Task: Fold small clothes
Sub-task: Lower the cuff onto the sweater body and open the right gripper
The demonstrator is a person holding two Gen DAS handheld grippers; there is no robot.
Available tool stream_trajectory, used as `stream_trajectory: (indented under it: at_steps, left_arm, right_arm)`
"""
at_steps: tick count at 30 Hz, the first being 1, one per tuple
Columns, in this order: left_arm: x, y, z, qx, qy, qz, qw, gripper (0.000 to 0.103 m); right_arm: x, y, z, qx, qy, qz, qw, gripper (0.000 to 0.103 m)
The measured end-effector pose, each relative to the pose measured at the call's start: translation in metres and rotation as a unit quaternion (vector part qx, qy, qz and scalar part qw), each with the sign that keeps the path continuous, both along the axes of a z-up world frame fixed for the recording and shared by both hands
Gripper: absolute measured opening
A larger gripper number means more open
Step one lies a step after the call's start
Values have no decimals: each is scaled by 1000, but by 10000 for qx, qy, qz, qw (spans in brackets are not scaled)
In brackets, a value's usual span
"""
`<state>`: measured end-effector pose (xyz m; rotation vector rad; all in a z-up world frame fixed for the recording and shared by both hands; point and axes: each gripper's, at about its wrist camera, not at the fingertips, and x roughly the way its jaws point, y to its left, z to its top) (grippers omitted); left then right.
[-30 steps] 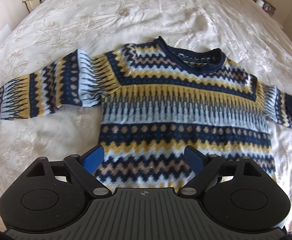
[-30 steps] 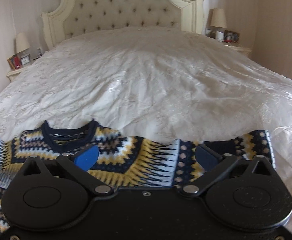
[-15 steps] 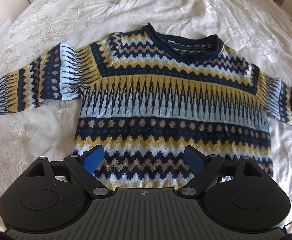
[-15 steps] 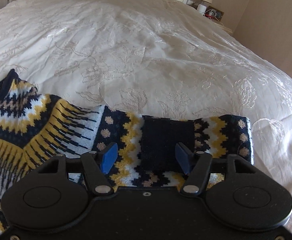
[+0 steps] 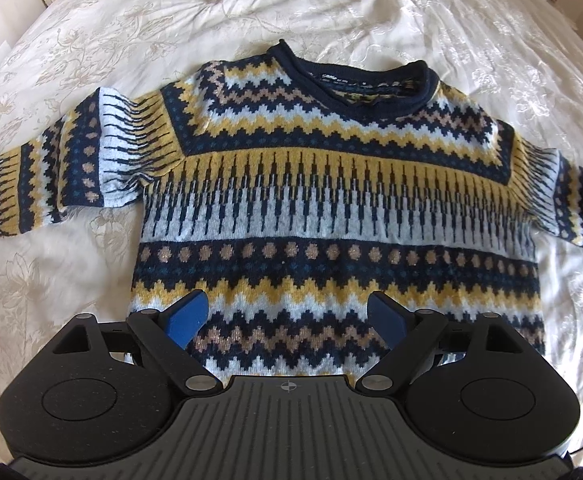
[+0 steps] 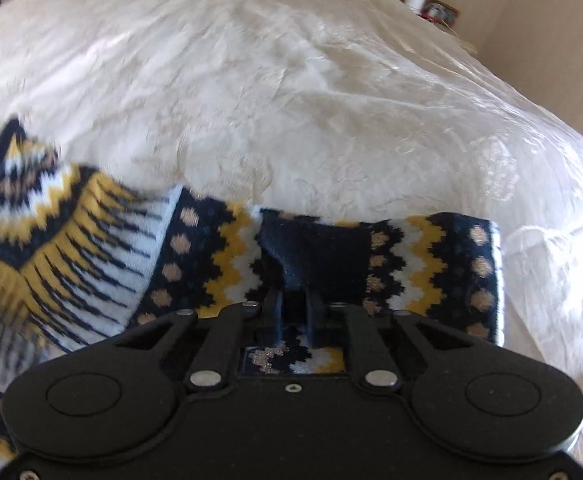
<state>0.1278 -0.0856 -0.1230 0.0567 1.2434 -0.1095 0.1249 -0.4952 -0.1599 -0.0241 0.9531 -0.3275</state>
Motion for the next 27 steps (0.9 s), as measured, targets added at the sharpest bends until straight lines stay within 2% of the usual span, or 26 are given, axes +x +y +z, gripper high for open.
stream_trajectory:
  at_steps: [6, 10, 14, 17, 20, 25, 27]
  left_arm:
    - [-4, 13, 10, 65, -365, -66, 9993, 85]
    - [-7, 34, 19, 23, -636, -4, 9980, 85]
    - [-12, 63, 27, 20, -829, 210, 9963, 85]
    - [-14, 89, 30, -85, -843, 412, 9956, 85]
    - [-18, 118, 30, -296, -817, 704, 9937, 85]
    - [-20, 154, 29, -520, -786, 1089, 9896, 85]
    - [-18, 164, 27, -576, -763, 1179, 9884, 85]
  right_arm:
    - [-16, 22, 59, 888, -623, 23, 9941, 17]
    - [-12, 62, 97, 1712, -1014, 362, 9793, 17]
    - [3, 126, 122, 2353, -1182, 1002, 9595, 17]
    - [18, 176, 124, 2789, -1113, 1441, 9429, 17]
    - [32, 227, 118, 2967, -1002, 1938, 9297, 17]
    - [49, 295, 87, 3342, -587, 2376, 9102, 18]
    - [49, 311, 74, 3388, -479, 2505, 9056, 26]
